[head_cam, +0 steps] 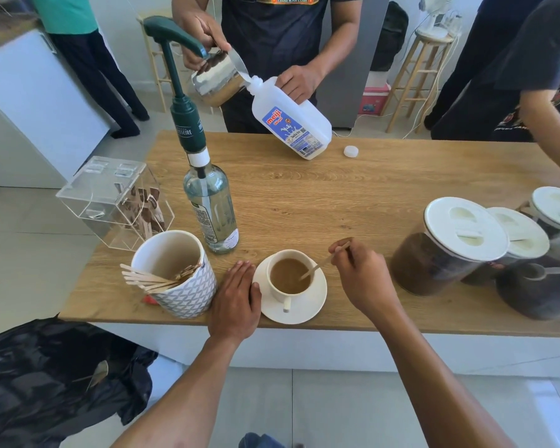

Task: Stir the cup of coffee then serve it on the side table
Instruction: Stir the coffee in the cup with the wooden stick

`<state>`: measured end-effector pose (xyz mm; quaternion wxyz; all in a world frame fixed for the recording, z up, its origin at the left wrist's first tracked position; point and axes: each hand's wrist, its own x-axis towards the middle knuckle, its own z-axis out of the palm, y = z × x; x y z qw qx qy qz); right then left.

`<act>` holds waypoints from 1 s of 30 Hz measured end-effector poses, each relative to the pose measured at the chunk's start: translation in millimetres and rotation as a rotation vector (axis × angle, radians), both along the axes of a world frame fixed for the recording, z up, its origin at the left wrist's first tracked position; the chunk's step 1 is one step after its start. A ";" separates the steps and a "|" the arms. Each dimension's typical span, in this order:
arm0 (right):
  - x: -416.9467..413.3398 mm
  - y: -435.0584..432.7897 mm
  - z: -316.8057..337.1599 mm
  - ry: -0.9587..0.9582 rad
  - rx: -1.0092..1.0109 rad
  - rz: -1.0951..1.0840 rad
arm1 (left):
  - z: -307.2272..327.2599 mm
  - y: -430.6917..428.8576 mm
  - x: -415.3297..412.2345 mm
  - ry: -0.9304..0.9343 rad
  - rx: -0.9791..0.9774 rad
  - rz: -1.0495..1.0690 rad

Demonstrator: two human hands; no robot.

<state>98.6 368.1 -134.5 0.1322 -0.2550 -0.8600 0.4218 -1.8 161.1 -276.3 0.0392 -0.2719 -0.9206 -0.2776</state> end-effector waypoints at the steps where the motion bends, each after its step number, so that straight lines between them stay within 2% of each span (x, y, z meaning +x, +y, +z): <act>1: -0.1 0.2 0.5 0.007 -0.002 0.006 | 0.1 -0.4 -0.1 0.002 0.002 0.001; 4: 1.3 -2.6 1.9 -0.006 -0.016 0.094 | -0.2 -2.0 -0.4 0.001 -0.001 0.001; 8: 3.1 1.5 2.2 0.015 -0.002 0.029 | -0.5 -0.5 -0.6 -0.002 0.001 0.000; 12: 3.0 -1.6 1.1 0.008 0.000 0.108 | 0.9 -0.8 -0.7 -0.002 0.002 0.003; 16: 3.9 2.6 1.6 0.013 -0.006 0.048 | 1.3 -0.3 -0.3 0.005 0.006 0.002; 20: 3.7 -3.9 2.0 -0.007 -0.012 0.147 | 1.7 -0.8 -0.3 -0.001 0.009 0.008; 24: 6.0 -1.4 1.7 0.042 0.010 0.064 | 1.9 -0.3 -0.8 0.002 0.019 0.003; 30: 10.8 0.0 1.7 0.002 0.014 0.115 | 1.4 -0.8 0.1 0.005 0.020 -0.004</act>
